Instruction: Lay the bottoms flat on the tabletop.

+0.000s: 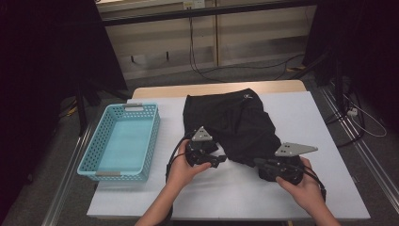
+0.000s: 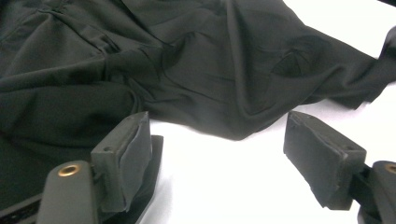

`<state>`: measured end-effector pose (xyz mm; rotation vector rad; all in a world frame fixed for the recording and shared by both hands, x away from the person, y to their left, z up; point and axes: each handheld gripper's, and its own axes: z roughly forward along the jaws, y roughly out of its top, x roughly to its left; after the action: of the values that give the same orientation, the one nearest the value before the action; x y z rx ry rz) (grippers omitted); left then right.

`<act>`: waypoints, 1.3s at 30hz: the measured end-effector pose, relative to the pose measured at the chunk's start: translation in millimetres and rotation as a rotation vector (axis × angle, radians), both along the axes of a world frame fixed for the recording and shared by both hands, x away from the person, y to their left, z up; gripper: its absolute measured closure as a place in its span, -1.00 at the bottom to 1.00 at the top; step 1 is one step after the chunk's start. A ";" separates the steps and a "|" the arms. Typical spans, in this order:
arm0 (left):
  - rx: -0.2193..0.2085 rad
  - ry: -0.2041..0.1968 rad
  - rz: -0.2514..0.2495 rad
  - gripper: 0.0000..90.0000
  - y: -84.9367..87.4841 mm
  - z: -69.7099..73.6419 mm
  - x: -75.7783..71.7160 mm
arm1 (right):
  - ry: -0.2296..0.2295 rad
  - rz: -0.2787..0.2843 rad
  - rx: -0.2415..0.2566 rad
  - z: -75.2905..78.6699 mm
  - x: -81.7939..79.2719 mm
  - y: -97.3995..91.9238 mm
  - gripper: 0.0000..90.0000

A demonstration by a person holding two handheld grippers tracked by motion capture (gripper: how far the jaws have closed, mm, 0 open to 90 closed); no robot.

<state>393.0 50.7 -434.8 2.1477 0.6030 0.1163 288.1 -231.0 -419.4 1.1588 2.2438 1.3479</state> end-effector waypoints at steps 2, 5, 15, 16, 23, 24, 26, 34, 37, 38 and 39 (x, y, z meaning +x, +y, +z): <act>0.000 0.000 -0.006 -0.38 -2.2 -0.8 -1.1 | -0.008 -0.018 0.014 2.2 -0.5 -4.6 1.00; -0.002 0.004 -0.026 -0.29 -6.1 -1.3 -2.5 | -0.014 -0.040 0.031 4.2 -0.3 -9.6 1.00; -0.003 0.011 -0.037 -0.26 -12.9 -4.4 -2.4 | 0.086 0.008 -0.037 -8.2 -5.3 -3.7 0.98; 0.002 0.009 -0.035 -0.27 -12.4 -4.0 -2.0 | 0.100 0.020 -0.061 -13.0 -6.0 -1.7 0.92; 0.009 -0.009 -0.020 -0.33 -8.5 -1.6 -1.1 | 0.076 0.027 -0.074 -11.6 -7.1 12.7 0.62; 0.006 -0.007 -0.018 -0.34 -8.1 -1.2 -1.0 | 0.068 0.035 -0.072 -10.5 -7.2 17.3 0.62; 0.014 -0.011 -0.016 -0.35 -6.7 0.3 -0.8 | 0.069 0.067 -0.103 -12.3 -6.6 28.5 0.63; 0.007 -0.014 -0.010 -0.38 -4.0 1.2 -0.3 | 0.088 0.039 -0.227 -33.4 9.0 46.4 0.79; -0.002 -0.013 -0.005 -0.38 -3.2 1.2 0.5 | 0.095 0.013 -0.220 -31.3 12.7 38.7 1.00; 0.000 -0.012 -0.005 -0.38 -2.8 1.1 0.9 | 0.103 0.010 -0.224 -32.2 14.0 36.1 1.00; 0.002 -0.010 -0.005 -0.38 -2.6 1.2 1.2 | 0.112 0.004 -0.226 -33.3 15.1 33.8 1.00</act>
<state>394.1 48.1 -433.6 2.1495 0.5920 0.1251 303.2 -197.2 -452.7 1.1744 2.4031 1.0208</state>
